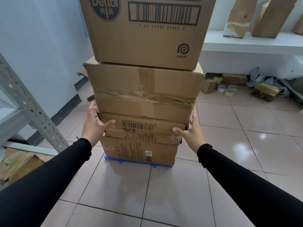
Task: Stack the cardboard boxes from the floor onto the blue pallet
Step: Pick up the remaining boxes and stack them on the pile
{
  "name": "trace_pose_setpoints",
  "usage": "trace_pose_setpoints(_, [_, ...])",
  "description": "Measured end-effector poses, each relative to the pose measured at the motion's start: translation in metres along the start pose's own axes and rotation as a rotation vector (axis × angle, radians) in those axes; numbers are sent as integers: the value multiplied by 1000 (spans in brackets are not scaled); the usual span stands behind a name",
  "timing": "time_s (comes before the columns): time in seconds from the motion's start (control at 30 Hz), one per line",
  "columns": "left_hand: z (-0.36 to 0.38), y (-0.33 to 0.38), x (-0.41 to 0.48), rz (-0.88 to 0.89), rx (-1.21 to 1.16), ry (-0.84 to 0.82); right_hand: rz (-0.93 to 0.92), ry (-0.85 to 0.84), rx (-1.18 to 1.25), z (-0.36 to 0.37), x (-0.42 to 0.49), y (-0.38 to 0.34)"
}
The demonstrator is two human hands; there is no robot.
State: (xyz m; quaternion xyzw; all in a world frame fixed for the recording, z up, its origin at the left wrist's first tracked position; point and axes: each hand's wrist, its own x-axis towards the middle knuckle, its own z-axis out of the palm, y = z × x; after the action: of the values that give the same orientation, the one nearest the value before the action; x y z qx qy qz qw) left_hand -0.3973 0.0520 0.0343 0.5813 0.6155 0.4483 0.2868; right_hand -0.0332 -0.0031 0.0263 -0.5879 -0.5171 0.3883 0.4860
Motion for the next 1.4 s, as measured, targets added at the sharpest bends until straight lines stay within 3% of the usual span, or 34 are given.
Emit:
trace_pose_setpoints(0.17, [14,-30,-14,-180,148,-109,253,-102,-137,10,-3,47])
trace_pose_setpoints(0.5, [28,-45,-4,-266,331,-181,204,-72,-133,32,9,73])
trace_pose_setpoints(0.77, [34,-44,-5,-193,555,-88,189,-19,-119,38,7,81])
trace_pose_setpoints(1.23, [41,-42,-17,-262,448,-153,239,-79,-172,30,8,71])
trace_pose_setpoints(1.4, [36,-33,-27,-274,518,-230,241,-148,-352,11,10,59])
